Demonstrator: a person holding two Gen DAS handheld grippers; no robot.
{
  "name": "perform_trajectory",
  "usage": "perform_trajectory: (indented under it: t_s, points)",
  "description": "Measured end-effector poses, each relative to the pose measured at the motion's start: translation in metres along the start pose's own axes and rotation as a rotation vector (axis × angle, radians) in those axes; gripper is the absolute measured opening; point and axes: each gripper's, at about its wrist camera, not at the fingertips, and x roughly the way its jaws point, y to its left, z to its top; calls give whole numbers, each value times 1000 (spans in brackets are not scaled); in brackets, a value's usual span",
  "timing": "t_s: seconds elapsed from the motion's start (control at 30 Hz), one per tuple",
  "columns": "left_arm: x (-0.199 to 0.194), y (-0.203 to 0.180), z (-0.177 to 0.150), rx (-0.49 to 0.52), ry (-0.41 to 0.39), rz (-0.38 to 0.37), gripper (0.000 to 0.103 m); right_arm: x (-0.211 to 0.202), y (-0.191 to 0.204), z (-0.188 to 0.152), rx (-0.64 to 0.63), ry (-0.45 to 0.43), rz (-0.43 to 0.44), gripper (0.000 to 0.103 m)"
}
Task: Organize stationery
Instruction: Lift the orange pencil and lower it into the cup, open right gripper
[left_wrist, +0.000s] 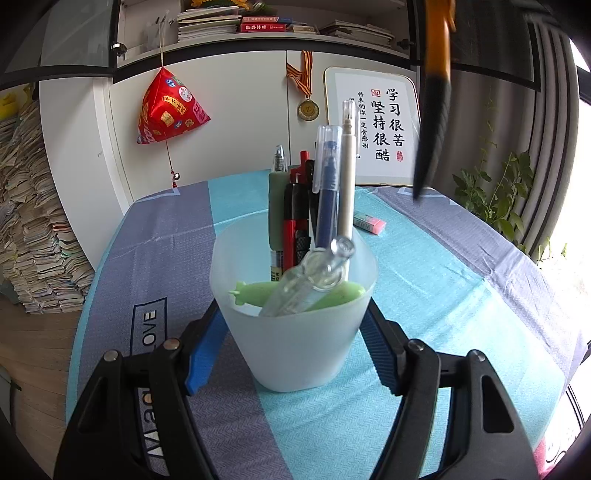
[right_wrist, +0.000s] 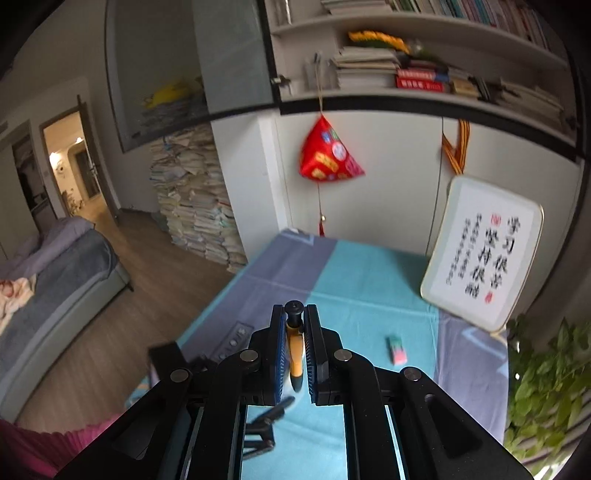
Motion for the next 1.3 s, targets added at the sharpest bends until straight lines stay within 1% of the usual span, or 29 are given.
perform_trajectory:
  t_s: [0.13,0.3,0.4,0.5,0.63,0.73,0.87,1.0,1.17,1.3]
  points:
    - [0,1,0,-5,-1,-6,69,-2,7,10,6,-14,65,10]
    - [0,1,0,-3,-2,-5,69,33,12,9,0,14,100,10]
    - [1,1,0,-4,-2,-6,69,58,13,5,-12,32,84,10]
    - [0,1,0,-7,-2,-10,69,80,13,-3,-19,71,78,10]
    - [0,1,0,-10,-3,-16,69,100,10,-18,-11,161,118,11]
    - [-1,1,0,-11,-3,-16,69,99,4,-22,7,180,122,11]
    - [-1,1,0,-11,-3,-16,69,86,-7,-19,61,154,150,11]
    - [0,1,0,-8,-2,-12,69,76,-11,-17,79,122,128,11]
    - [0,2,0,-6,0,-9,69,77,-11,-23,77,135,94,11]
    - [0,2,0,-6,0,-8,69,66,-29,-26,110,104,59,11]
